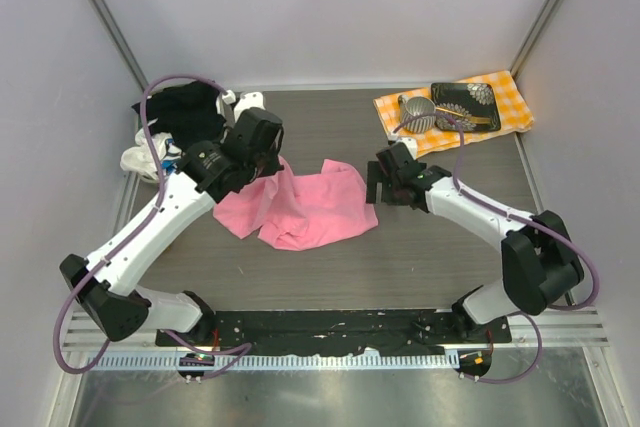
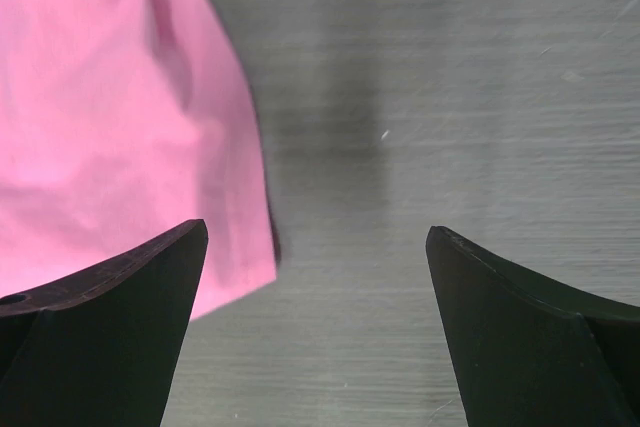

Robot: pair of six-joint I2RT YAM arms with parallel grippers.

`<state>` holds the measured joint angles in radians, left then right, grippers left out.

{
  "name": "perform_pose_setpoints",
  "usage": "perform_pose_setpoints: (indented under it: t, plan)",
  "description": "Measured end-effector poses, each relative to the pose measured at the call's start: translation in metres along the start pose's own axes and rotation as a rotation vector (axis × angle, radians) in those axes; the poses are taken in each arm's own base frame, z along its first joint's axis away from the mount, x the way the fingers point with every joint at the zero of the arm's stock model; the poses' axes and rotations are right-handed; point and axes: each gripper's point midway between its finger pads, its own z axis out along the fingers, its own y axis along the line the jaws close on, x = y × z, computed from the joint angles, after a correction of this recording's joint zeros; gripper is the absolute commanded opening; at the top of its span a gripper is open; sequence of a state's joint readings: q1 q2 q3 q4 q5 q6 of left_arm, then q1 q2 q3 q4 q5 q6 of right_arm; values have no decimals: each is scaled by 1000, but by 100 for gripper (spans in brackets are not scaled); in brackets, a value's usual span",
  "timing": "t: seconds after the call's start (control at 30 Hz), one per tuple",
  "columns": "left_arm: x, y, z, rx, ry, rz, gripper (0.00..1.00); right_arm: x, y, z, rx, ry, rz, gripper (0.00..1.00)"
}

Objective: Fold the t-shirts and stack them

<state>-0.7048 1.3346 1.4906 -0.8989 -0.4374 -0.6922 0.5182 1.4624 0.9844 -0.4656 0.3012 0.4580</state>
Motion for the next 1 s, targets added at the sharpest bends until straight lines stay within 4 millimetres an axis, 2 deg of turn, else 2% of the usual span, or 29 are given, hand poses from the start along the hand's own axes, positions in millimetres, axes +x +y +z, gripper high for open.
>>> perform_pose_setpoints:
  t: [0.13,0.27,0.43,0.53,0.6,0.63,0.7,0.73,0.87,1.0]
  plan:
    - [-2,6,1,-34,-21,-5,0,36,15,5,-26,64,-59,93]
    - [-9,11,-2,-51,-50,-11,0,59,25,12,-45,106,-83,85]
    - [-17,17,-12,-61,-85,-23,0,71,34,20,-56,123,-83,77]
    - [-21,22,-18,-61,-102,-35,0,75,40,26,-60,127,-82,66]
    - [-23,24,-22,-60,-114,-41,0,79,43,32,-61,135,-83,56]
    - [-23,26,-23,-61,-117,-44,0,81,43,36,-54,137,-90,41]
    - [-18,32,-24,-67,-115,-44,0,76,49,39,-69,119,-81,20]
    - [-15,35,-24,-72,-110,-42,0,76,53,40,-79,114,-74,1]
    - [-6,44,-24,-85,-100,-38,0,72,60,42,-87,94,-60,1]
    - [-8,47,-33,-71,-110,-46,0,72,52,32,-21,80,-103,1]
